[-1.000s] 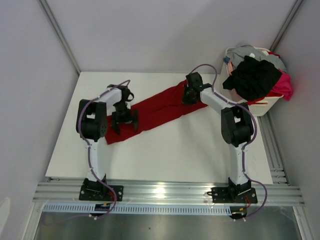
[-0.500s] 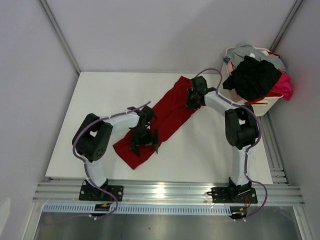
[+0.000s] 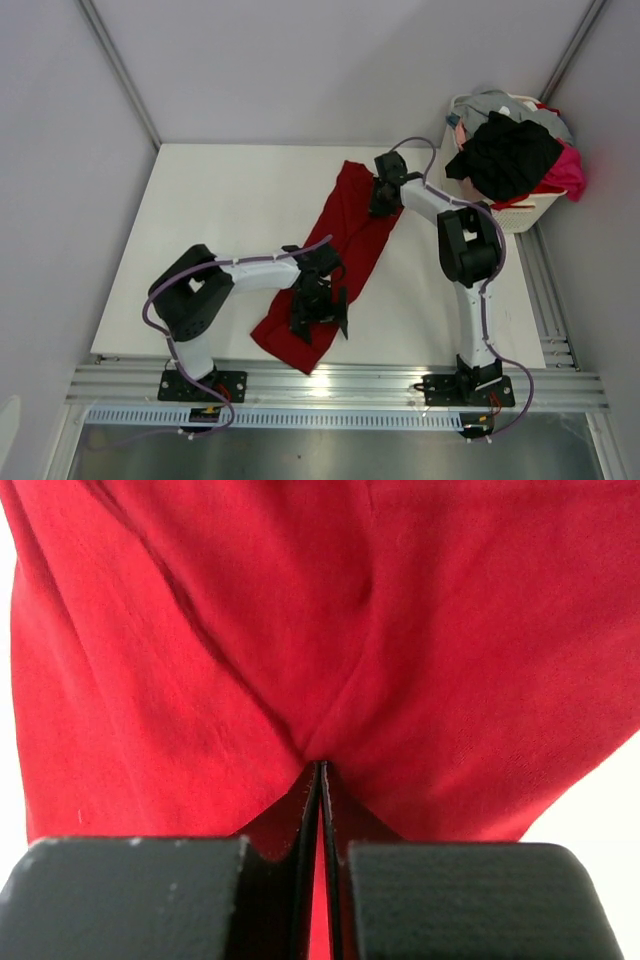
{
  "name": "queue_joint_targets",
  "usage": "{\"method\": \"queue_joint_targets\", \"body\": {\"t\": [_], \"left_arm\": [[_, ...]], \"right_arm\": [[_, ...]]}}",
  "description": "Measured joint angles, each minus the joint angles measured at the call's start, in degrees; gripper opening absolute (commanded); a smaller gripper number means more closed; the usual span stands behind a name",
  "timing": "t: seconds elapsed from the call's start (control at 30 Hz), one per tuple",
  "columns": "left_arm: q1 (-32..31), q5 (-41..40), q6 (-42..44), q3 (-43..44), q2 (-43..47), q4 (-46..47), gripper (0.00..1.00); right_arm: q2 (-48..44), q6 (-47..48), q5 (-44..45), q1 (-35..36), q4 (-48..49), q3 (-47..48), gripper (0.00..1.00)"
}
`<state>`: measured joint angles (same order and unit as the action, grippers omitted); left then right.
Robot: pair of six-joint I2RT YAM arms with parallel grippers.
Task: Fold and stack the t-shirts
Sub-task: Rotate the tshirt 90 degrees
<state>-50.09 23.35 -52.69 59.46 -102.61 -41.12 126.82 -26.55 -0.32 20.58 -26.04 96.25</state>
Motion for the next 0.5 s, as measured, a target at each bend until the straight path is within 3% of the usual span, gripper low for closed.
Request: {"method": "queue_joint_targets", "body": {"t": [0.23,0.5], "left_arm": [[-2.7,-1.0,-1.3,1.1,-0.1,1.8,0.99],[-3.1,-1.5,-0.8,3.1,-1.4,3.1,0.99]], "right_arm": [[6.9,0.9,3.6,3.1,-3.5,11.4,0.08],[18.7,0.9,3.8,8.1,-7.7,31.3,0.15]]}}
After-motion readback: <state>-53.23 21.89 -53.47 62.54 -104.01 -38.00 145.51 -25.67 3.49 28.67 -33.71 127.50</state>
